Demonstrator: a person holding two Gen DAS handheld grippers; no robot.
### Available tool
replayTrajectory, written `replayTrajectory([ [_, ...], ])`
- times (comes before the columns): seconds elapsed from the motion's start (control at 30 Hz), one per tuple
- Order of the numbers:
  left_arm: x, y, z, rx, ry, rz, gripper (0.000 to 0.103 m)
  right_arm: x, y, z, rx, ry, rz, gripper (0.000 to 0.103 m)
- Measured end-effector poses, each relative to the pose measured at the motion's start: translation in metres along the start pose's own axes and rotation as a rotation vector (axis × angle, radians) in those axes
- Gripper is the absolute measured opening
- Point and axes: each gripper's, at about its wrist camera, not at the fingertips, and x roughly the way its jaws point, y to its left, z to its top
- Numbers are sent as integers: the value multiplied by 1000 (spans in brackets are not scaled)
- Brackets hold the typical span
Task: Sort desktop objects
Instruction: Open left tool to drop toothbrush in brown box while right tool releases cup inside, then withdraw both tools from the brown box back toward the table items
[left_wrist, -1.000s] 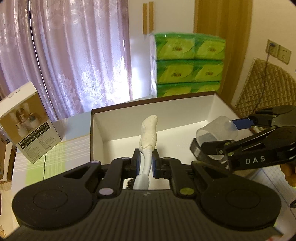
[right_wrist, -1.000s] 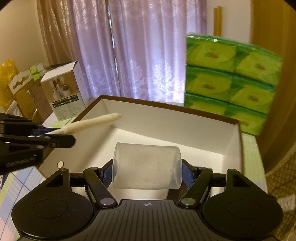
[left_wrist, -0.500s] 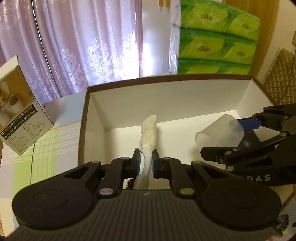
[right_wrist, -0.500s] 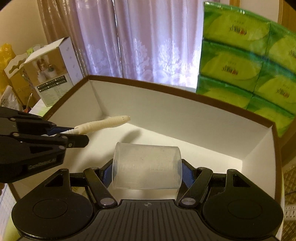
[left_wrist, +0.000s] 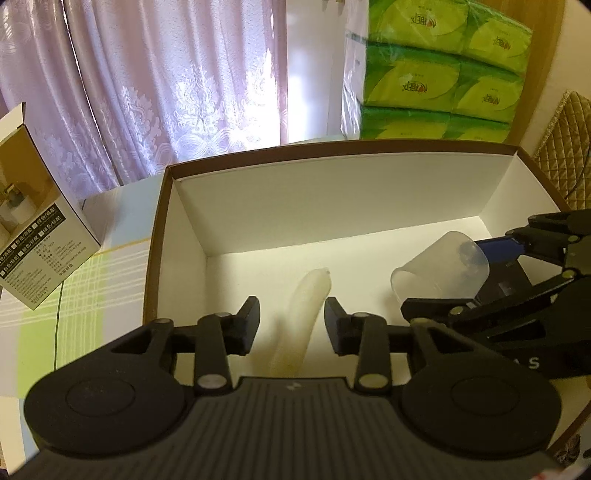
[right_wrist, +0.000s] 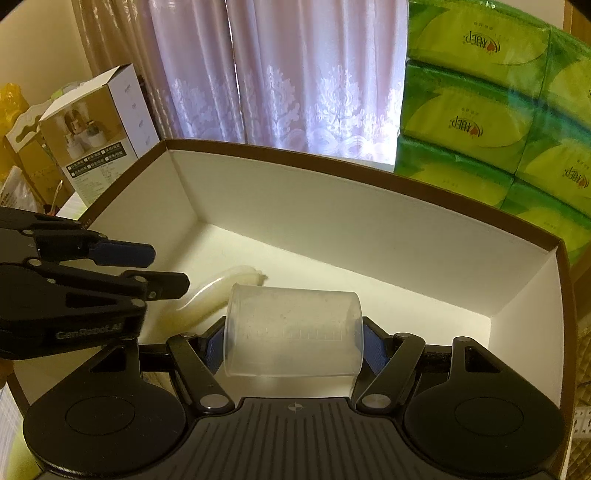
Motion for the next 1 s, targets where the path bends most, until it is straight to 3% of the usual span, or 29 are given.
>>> replayTrajectory([
  [0.33, -8, 3, 2, -11, -2, -9, 34, -2, 4, 0, -20, -18, 2, 71],
  [0.43, -11, 4, 2, -15, -7, -6, 38, -8, 3, 1, -12, -60, -30, 95],
  [0.5, -16, 4, 2, -15, -12, -5, 41, -15, 2, 2, -8, -78, -28, 96],
  [0.77, -41, 2, -6, -20, -35, 10, 70, -46, -7, -8, 40, -91, -46, 101],
  [1.0, -80, -6, -21, -20, -102, 36, 85, -85, -6, -30, 64, -112, -71, 101],
])
